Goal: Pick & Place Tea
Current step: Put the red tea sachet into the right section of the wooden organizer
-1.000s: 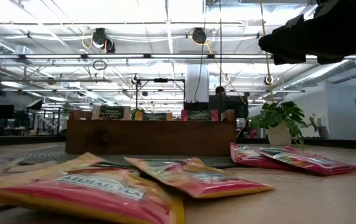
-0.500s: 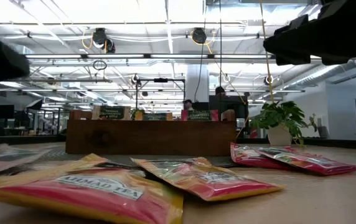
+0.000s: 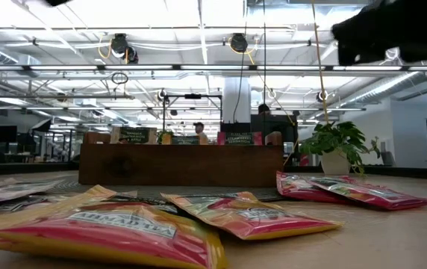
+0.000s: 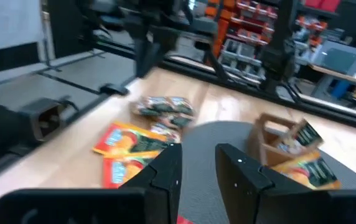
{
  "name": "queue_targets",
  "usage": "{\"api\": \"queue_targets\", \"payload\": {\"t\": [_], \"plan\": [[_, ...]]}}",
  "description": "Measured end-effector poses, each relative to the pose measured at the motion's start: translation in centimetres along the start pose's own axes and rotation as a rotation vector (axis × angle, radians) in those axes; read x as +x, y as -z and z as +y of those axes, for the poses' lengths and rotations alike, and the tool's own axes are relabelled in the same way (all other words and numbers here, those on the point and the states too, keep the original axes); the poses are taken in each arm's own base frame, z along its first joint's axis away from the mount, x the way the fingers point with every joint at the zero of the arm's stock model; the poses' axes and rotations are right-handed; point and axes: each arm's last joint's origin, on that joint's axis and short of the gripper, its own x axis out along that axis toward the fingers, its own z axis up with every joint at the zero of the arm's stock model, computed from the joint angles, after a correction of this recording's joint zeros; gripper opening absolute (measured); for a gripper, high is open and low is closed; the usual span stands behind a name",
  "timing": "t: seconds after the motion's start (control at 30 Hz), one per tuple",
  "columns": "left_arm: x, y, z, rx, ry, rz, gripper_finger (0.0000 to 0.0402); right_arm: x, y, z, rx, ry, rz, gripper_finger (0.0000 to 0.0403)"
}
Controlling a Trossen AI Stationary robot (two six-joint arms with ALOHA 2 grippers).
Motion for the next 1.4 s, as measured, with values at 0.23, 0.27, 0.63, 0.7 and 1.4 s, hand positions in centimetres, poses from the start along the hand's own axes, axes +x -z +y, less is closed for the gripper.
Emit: {"api": "queue_targets", "payload": {"t": [0.23,0.27,0.63,0.7,1.4], "plan": [[1.8,-3.9,2.8,0.02,0.004,-0.178,0.0019,-3.3,-2.1,-0.8,0.157,-0.035,0.099,0.0084],[2.3,-4.4,3.3,0.027,0.034,-0.189,0.0019,-3.8,-2.2,-1.1,0.19,-0.035,0.119,0.0084],[9.5,-5.8,6.8,0.042,0.381,-0.335,0.0019,-6.8,-1.1,1.3,0.403,-0.187,0.508,0.0084],[10.9,-5.8,7.3,0.009,0.382,-0.331,0.0012,-6.9,-0.9,1.9,0.459,-0.192,0.533,0.0084],[17.4,-6.9,5.5,-0.015,0.523,-0.184,0.0008,-3.7,2.0,4.5,0.778,-0.119,0.596,0.0084]]}}
